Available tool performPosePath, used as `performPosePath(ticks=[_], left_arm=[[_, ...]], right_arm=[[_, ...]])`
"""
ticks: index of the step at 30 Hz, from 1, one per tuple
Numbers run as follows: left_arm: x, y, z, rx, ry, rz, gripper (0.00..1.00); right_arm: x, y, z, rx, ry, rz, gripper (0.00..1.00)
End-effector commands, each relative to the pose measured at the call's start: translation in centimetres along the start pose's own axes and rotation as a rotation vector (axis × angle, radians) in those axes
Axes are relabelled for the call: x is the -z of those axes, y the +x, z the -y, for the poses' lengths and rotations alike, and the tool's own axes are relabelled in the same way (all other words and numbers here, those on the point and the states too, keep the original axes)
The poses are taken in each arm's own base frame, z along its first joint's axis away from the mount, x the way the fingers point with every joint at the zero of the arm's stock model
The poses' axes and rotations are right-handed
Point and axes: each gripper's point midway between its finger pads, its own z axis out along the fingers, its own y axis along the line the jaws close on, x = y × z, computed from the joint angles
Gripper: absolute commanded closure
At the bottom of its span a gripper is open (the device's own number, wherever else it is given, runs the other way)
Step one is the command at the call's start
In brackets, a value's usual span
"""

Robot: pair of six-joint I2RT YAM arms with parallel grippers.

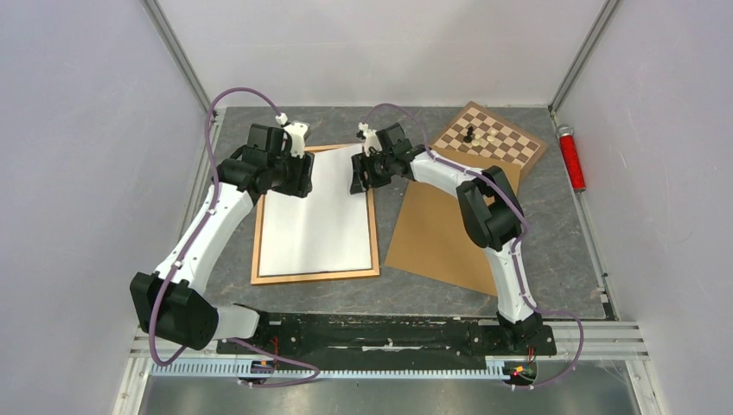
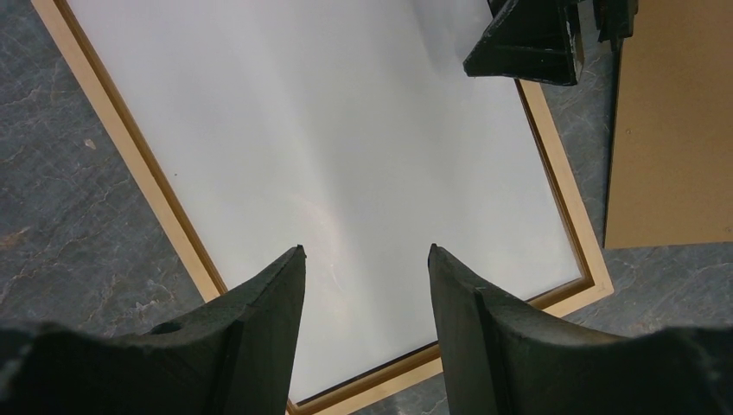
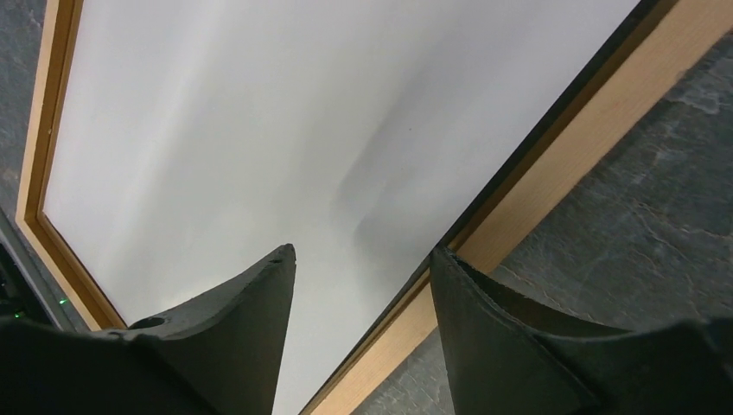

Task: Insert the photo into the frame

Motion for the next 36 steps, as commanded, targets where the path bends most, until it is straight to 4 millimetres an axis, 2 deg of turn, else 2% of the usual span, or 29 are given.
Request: performPosePath(ticks=[1, 9, 16, 20, 25, 29, 31, 36], left_arm=[[1.0, -1.3, -0.2, -0.024, -0.006, 0.069, 0.39], [1.1, -1.3, -0.3, -0.027, -0.009, 0.071, 0.39], [0.8, -1.2, -0.6, -0.030, -0.024, 0.065, 0.39], [0.7, -1.2, -0.9, -0.037, -0.041, 0.060, 0.36], [0.5, -1.4, -0.9, -0.047, -0.036, 0.060, 0.29], [0.4, -1.6, -0.2, -0.058, 0.006, 0.067, 0.25], [0.1, -1.7, 0.2, -0.064, 0.030, 0.068, 0.25], [-1.3, -2.3, 1.4, -0.064, 0.086, 0.058, 0.24]], right_arm=[[2.8, -2.6, -0.4, 0.062, 0.055, 0.063, 0.38], [3.5, -3.2, -0.8, 0.073, 0.058, 0.078, 0.37], [3.1, -3.8, -1.0, 0.127, 0.076, 0.089, 0.37], [4.0, -3.7, -1.0, 0.172, 0.094, 0.101, 0.37], [7.3, -3.7, -1.5, 0.275, 0.131, 0.146, 0.35], [11.7, -3.4, -1.0, 0.364, 0.235, 0.187, 0.28], [13.6, -2.1, 0.2, 0.370, 0.280, 0.180, 0.15], [18.7, 1.9, 3.7, 0.255, 0.299, 0.168, 0.12]])
